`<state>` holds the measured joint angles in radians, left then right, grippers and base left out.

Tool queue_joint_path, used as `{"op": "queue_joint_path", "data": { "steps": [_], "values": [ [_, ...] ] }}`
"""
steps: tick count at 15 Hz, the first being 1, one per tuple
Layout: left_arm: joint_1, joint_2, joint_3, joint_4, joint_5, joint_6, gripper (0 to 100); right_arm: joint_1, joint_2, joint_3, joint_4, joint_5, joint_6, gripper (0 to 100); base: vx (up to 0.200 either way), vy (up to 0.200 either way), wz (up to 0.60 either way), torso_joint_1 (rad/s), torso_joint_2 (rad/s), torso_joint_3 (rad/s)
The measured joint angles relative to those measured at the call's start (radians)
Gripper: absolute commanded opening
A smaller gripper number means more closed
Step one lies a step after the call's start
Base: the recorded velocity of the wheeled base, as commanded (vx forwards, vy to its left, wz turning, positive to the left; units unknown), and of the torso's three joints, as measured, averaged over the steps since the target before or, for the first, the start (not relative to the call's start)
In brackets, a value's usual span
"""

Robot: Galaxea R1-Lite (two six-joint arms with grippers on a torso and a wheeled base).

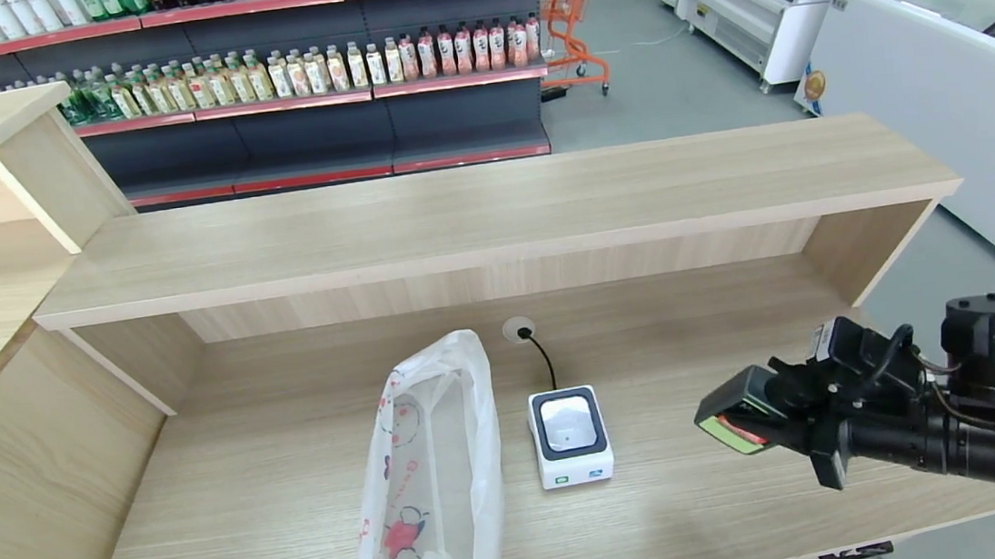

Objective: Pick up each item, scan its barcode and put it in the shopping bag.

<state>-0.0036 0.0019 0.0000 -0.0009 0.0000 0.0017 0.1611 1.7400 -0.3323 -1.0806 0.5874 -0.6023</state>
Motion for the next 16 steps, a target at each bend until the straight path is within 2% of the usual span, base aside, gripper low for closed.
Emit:
{"op": "queue_joint_path", "data": {
  "steps": [3,10,14,16],
  "values": [
    [0.001,0.0,0.0,0.0,0.0,0.0,100,-0.004,0.057,-0.002,-0.209,0.141,-0.008,0,0.0,0.0,0.0,0.0,0.0,0.0],
    [0.001,0.0,0.0,0.0,0.0,0.0,100,-0.007,0.097,0.015,-0.221,0.158,0.009,0,0.0,0.0,0.0,0.0,0.0,0.0],
    [0.001,0.0,0.0,0.0,0.0,0.0,100,-0.001,0.097,0.032,-0.223,0.16,0.063,0,0.0,0.0,0.0,0.0,0.0,0.0],
    [0.0,0.0,0.0,0.0,0.0,-0.003,100,0.002,0.097,0.047,-0.223,0.166,0.101,0,0.0,0.2,0.0,0.0,0.0,0.002]
  ]
}}
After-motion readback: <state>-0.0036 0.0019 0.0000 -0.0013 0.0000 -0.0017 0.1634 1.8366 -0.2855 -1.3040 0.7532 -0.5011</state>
